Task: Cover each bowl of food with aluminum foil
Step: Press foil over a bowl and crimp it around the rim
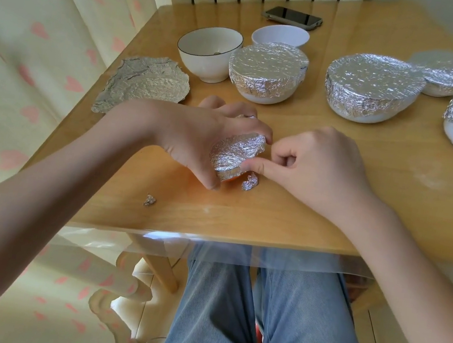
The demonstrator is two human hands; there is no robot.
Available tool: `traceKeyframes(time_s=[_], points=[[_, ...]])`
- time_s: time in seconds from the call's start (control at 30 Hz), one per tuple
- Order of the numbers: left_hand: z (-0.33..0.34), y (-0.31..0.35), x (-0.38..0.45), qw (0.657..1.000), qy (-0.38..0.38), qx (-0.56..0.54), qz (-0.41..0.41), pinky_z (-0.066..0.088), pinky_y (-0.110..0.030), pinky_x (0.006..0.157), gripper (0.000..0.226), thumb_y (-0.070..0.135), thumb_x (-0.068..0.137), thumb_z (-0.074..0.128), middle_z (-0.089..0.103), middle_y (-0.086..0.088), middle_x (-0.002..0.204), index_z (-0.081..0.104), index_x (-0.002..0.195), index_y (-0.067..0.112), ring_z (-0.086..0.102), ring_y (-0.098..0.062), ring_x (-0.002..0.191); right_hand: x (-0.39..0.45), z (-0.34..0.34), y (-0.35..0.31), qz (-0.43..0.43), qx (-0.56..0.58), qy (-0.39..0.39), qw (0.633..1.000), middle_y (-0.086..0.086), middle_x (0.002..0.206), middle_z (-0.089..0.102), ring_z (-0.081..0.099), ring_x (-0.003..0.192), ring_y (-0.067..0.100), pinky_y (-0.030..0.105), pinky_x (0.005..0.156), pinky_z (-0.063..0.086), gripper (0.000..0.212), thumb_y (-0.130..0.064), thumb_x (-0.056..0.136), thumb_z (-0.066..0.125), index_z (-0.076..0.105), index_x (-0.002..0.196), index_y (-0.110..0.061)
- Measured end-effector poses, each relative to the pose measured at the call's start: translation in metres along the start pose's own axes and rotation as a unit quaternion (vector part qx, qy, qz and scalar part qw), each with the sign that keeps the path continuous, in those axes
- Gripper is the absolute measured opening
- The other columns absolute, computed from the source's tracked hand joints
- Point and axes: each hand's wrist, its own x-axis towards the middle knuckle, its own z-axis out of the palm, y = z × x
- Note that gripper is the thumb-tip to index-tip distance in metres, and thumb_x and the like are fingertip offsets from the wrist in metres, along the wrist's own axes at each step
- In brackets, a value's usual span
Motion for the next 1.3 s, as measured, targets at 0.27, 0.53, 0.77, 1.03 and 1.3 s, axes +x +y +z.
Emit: traceKeyframes(time_s=[0.27, 0.53, 0.77, 1.03, 1.3], points=[[0.005, 0.007, -0.002, 0.997, 0.045, -0.030, -0.056, 0.044, -0.039, 0.090, 0.085, 0.039, 0.067, 0.079, 0.024, 0.018, 0.136, 0.024, 0.130, 0.058, 0.026, -0.023, 0.121, -0.005, 0.007, 0.003, -0.056, -0.053, 0.008, 0.997, -0.009, 0.035, 0.024, 0.029, 0.038, 0.005, 0.020, 0.047, 0.024, 0.061, -0.062, 0.085, 0.031, 0.036, 0.042, -0.020], [-0.009, 0.010, -0.009, 0.993, -0.017, 0.025, -0.118, -0.005, -0.064, 0.114, 0.152, 0.070, 0.034, 0.083, -0.037, 0.006, 0.154, -0.040, 0.124, 0.066, -0.036, -0.023, 0.140, -0.034, 0.001, 0.013, 0.013, 0.022, -0.025, 0.999, -0.003, 0.038, 0.038, 0.041, 0.041, 0.013, 0.034, 0.058, 0.050, 0.055, -0.056, 0.087, 0.045, 0.058, 0.052, -0.015], [-0.015, -0.001, -0.001, 0.999, -0.045, 0.016, 0.023, 0.012, -0.035, 0.119, 0.124, 0.050, 0.053, 0.091, 0.005, 0.020, 0.159, 0.008, 0.144, 0.062, 0.000, -0.002, 0.146, -0.030, 0.014, -0.031, 0.078, -0.006, -0.026, 0.997, -0.011, 0.067, 0.059, 0.058, 0.070, 0.012, 0.026, 0.060, 0.041, 0.058, -0.084, 0.065, 0.046, 0.055, 0.083, -0.029], [-0.010, -0.004, 0.002, 0.999, -0.022, -0.004, 0.028, 0.029, -0.038, 0.111, 0.097, 0.057, 0.046, 0.078, 0.024, 0.023, 0.139, 0.027, 0.127, 0.067, 0.022, -0.010, 0.136, -0.019, 0.022, -0.033, 0.082, 0.043, -0.024, 0.995, -0.008, 0.061, 0.058, 0.057, 0.064, 0.014, 0.026, 0.056, 0.037, 0.037, -0.064, 0.074, 0.065, 0.056, 0.071, -0.027], [-0.009, -0.001, 0.002, 1.000, -0.023, -0.002, 0.019, 0.030, -0.033, 0.107, 0.095, 0.067, 0.036, 0.067, 0.022, 0.027, 0.134, 0.021, 0.119, 0.073, 0.021, -0.008, 0.133, -0.009, 0.021, -0.021, 0.075, 0.145, -0.036, 0.986, -0.007, 0.046, 0.053, 0.048, 0.048, 0.009, 0.030, 0.051, 0.044, 0.036, -0.051, 0.072, 0.074, 0.064, 0.059, -0.020]])
